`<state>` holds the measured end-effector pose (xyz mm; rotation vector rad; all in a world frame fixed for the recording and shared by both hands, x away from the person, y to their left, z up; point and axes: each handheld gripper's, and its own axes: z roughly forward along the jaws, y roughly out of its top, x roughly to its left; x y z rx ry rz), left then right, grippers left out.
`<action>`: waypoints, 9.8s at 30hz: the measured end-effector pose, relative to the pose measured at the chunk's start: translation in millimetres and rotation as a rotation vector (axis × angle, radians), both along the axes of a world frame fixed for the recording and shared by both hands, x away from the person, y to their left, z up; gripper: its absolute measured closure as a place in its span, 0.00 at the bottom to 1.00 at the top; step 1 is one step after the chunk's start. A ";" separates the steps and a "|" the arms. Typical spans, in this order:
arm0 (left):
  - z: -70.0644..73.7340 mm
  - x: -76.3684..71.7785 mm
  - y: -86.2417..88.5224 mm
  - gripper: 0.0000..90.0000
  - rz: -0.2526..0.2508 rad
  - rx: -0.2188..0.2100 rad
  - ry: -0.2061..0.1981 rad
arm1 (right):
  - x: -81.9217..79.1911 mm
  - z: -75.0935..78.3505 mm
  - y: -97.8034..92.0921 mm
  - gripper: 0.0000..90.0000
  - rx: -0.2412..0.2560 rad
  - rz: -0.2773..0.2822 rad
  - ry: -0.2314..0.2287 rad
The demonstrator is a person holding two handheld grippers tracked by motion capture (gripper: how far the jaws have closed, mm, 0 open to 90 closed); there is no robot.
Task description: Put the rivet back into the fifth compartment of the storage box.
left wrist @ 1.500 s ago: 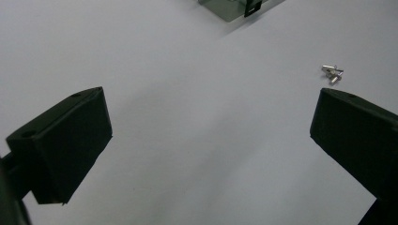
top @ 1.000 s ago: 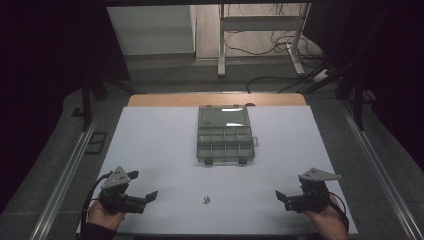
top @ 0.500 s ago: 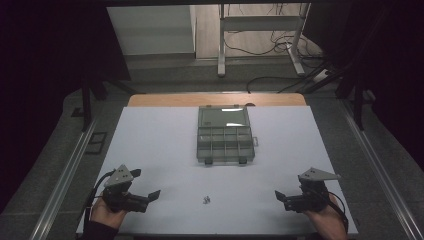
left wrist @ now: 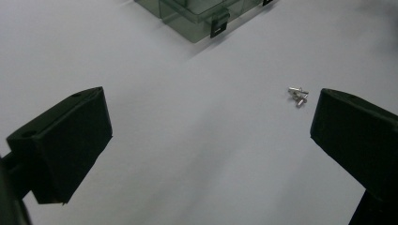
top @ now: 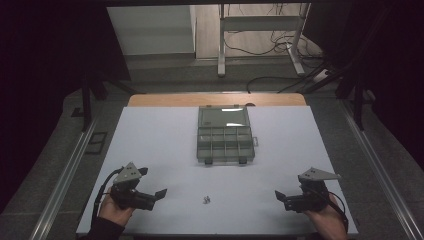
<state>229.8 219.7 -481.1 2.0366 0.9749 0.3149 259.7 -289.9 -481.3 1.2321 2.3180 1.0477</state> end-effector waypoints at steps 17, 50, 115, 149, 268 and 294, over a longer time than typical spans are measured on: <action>-4.2 18.0 -30.5 0.00 -0.066 0.091 0.061 | 0.8 0.6 -0.9 0.00 0.009 0.000 -0.003; -22.5 36.6 -97.5 0.06 -0.279 0.183 0.165 | 1.6 1.2 -0.8 0.00 0.005 -0.004 -0.004; -25.0 44.3 -126.0 0.91 -0.402 0.266 0.231 | -1.5 2.7 1.1 0.00 -0.002 0.010 0.001; -5.1 69.8 -116.0 0.91 -0.312 0.223 0.219 | -11.3 12.1 2.2 0.00 -0.003 0.008 -0.019; 14.6 164.1 -126.9 0.56 -0.127 0.211 0.171 | -9.2 11.1 -1.5 0.00 0.033 0.008 0.004; 22.1 131.9 -117.6 0.00 -0.163 0.171 0.172 | -8.6 10.9 -2.0 0.00 0.037 0.003 0.010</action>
